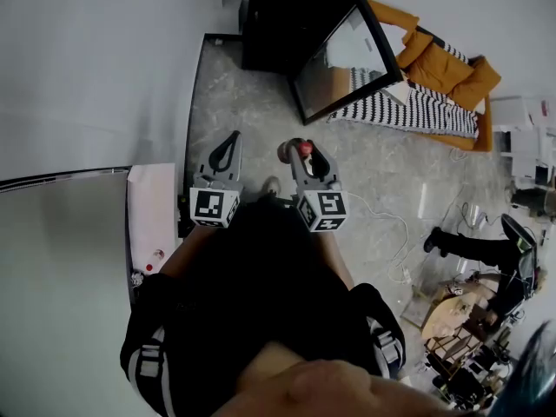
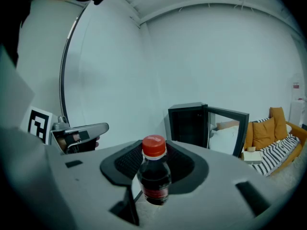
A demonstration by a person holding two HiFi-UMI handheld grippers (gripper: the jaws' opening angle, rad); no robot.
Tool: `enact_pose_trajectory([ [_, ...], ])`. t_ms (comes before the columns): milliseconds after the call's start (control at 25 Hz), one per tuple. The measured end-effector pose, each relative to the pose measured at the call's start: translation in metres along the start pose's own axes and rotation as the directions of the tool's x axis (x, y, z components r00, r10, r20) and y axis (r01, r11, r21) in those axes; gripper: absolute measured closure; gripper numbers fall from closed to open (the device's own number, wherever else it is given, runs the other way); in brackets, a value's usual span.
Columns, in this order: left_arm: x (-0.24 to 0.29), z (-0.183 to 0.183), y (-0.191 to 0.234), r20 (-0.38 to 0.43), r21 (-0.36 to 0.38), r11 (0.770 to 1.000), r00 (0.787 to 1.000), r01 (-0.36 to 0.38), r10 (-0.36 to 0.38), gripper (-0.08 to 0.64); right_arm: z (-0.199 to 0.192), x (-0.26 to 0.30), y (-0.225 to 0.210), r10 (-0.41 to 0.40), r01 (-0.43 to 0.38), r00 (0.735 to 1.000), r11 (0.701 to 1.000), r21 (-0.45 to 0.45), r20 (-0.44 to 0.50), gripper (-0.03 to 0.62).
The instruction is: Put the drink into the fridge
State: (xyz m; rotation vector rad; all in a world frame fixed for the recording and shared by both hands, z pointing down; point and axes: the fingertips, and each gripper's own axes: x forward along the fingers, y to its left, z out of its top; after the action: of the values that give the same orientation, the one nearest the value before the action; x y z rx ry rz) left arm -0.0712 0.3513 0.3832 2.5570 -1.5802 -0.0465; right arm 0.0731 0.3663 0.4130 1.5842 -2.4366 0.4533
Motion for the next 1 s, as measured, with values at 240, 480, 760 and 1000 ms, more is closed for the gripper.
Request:
enact_pose_trajectory([
  [240,-0.015,0.002,0.018,-0.004,-0.007,1.000,1.000,0.012,-0.012,0.555,-0.004,0.002,0.018,-0.029,0.029,1.000,1.000,0.013,-0.001,0.451],
  [480,-0.027,-0.002,0.036,0.000,-0.010,1.000,1.000,0.030,-0.030,0.555,-0.008,0.008,0.035,-0.053,0.052,0.998,0.998,0.022,0.016,0.451],
  [760,-0.028,-0.008,0.040,0.001,-0.016,0.999,0.999,0.046,-0.046,0.555,-0.010,0.016,0.047,-0.037,0.036,0.999,0.999,0.022,0.013,0.451],
  [1000,-0.015,-0.008,0.043,0.001,-0.017,0.999,0.999,0.037,-0.037,0.555,-0.005,0.033,0.039,-0.020,0.020,1.000,1.000,0.016,0.017,0.451],
])
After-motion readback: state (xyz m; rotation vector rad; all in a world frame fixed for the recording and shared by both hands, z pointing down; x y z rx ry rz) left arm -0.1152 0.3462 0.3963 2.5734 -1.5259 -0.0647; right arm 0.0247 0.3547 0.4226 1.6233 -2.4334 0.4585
